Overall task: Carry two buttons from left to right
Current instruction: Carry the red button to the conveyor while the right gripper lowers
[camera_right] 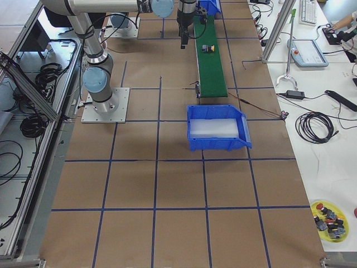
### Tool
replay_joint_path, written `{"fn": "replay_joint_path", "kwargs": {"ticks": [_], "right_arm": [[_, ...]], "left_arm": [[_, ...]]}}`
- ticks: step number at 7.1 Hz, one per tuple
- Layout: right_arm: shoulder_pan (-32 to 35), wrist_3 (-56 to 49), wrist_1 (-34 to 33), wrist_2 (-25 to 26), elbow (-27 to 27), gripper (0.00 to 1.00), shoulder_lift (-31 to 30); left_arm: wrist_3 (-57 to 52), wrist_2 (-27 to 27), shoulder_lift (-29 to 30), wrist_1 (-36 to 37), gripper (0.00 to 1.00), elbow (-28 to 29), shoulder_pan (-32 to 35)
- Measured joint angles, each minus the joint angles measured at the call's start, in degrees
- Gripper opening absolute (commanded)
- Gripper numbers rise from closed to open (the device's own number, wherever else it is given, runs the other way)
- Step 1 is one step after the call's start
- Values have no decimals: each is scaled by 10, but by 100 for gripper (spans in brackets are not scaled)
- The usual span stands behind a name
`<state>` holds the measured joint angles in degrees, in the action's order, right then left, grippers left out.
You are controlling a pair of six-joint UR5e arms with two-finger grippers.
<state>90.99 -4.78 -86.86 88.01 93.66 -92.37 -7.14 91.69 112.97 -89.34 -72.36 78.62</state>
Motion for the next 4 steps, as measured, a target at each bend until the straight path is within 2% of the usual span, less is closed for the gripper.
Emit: {"fn": "replay_joint_path", "kwargs": {"ticks": [1,4], "right_arm": [[1,0,-23,0,11,100,2],[2,2,-77,-2,27,100,15]], "left_arm": [[10,-1,0,7,1,-19,8],[13,-3,4,87,1,-88,12]]}}
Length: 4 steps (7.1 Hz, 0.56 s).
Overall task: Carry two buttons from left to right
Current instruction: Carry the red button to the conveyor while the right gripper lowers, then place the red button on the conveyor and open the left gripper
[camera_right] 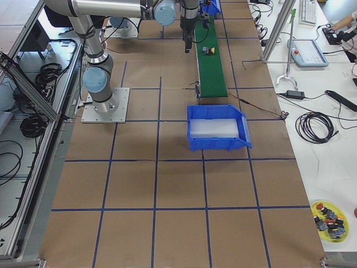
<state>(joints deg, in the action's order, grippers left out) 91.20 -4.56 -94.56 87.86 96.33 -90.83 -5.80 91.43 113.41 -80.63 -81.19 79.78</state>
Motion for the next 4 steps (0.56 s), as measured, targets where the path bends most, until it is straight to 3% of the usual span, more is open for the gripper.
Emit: {"fn": "replay_joint_path", "kwargs": {"ticks": [4], "right_arm": [[2,2,-75,-23,15,100,20]], "left_arm": [[-1,-2,18,63,3,-55,-1]]}}
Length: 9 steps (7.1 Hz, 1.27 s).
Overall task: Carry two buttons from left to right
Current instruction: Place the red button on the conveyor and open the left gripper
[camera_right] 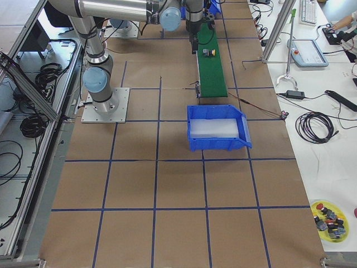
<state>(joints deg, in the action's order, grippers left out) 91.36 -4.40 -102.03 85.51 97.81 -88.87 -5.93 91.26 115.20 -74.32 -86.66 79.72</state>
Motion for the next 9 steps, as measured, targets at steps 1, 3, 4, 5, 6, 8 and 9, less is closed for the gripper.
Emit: {"fn": "replay_joint_path", "kwargs": {"ticks": [1,3,4,5,6,8,9], "right_arm": [[0,0,-22,-3,10,100,1],[0,2,-56,-5,28,100,3],[0,2,-75,-5,38,100,4],[0,3,-96,-5,47,100,7],[0,3,-107,-5,54,100,9],[0,3,-116,-6,57,100,23],[0,4,-119,-6,57,100,30]], "left_arm": [[-4,0,9,21,8,-4,0],[-5,1,23,36,99,-7,0],[-1,1,27,38,100,-7,0],[3,0,30,39,100,-5,0],[4,0,29,39,100,-2,0],[4,1,12,35,100,9,2],[2,1,-5,32,100,9,2]]}}
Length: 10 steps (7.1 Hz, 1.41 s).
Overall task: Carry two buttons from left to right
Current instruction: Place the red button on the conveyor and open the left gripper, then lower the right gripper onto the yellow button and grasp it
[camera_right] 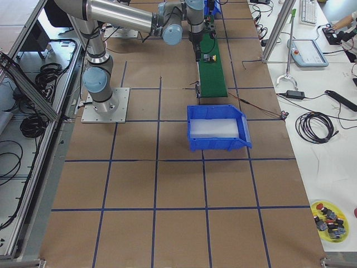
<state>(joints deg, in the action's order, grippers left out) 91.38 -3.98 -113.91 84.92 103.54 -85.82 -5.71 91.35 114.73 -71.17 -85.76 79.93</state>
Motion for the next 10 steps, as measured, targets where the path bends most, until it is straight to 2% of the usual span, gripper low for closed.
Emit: {"fn": "replay_joint_path", "kwargs": {"ticks": [3,7,10], "right_arm": [[-1,4,-21,0,1,100,27],[-2,7,-45,3,1,100,56],[-2,9,-102,1,0,100,84]], "left_arm": [[1,-3,-62,-23,100,-9,4],[37,-1,-170,-137,100,-13,72],[35,-1,-200,-167,100,-24,81]]}}
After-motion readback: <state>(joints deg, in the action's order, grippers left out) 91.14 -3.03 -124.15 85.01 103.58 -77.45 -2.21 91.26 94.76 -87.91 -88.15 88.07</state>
